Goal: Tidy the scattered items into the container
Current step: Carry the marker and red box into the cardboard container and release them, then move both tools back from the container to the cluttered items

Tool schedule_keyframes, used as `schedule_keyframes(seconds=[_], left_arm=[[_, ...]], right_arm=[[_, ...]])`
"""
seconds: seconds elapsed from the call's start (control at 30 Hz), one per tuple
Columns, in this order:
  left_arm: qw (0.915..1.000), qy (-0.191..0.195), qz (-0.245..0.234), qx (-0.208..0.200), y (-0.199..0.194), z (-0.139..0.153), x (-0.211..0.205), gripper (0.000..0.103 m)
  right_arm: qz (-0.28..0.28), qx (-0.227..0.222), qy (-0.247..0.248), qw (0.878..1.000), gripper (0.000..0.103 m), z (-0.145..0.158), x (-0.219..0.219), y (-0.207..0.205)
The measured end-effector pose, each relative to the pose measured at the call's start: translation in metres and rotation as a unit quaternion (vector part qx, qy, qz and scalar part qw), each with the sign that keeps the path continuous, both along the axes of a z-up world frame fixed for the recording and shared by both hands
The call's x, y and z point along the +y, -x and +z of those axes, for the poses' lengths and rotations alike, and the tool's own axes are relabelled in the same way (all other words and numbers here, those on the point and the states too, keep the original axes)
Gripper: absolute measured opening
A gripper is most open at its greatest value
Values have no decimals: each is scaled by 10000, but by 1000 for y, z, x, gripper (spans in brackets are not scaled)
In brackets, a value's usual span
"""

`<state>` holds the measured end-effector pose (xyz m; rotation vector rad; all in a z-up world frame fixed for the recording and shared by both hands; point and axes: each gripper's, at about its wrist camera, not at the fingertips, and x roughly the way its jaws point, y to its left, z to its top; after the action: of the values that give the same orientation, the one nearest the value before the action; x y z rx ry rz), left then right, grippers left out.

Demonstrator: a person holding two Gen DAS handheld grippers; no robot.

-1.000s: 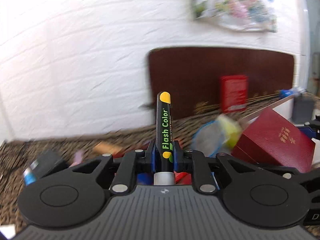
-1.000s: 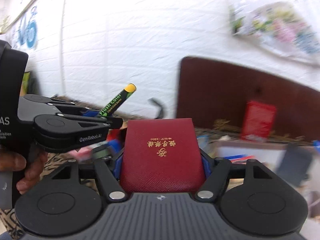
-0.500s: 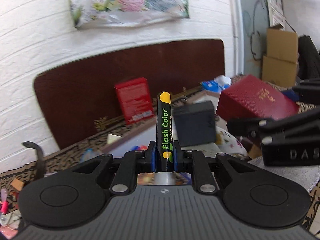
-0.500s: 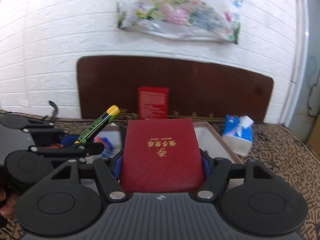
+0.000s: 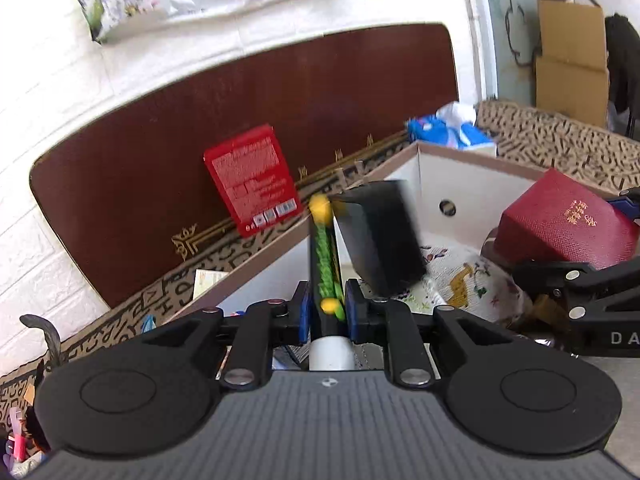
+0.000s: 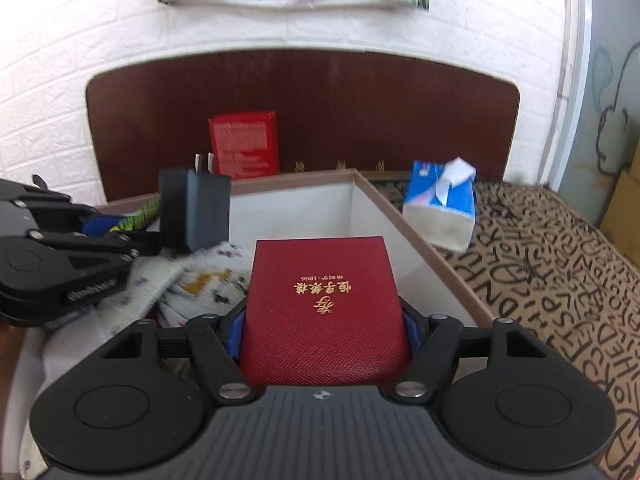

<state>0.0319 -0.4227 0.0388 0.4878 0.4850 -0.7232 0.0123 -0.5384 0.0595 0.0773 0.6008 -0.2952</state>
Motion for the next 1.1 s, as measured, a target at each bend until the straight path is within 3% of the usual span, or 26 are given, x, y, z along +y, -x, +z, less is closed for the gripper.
schedule_keyframes(seconds=[0.1, 0.47, 0.63, 0.93, 1.1], left_arm=[[10000, -95, 23, -3, 1, -2, -1, 21], [9997, -124, 215, -90, 2, -2, 2, 48], [9991, 26, 260, -330, 11, 5, 10, 84], [9987, 294, 315, -262, 18, 18, 29, 85], [9967, 526, 547, -296, 20, 23, 62, 85]], right_arm=[[-29, 103, -89, 9999, 70, -6, -2, -3], [-156, 115, -83, 9998, 73, -3, 0, 1], [-167, -1, 50, 9998, 83, 6, 10, 8], [-13, -220, 286, 9993, 89, 32, 36, 20], [183, -374, 413, 9983, 92, 46, 69, 25]])
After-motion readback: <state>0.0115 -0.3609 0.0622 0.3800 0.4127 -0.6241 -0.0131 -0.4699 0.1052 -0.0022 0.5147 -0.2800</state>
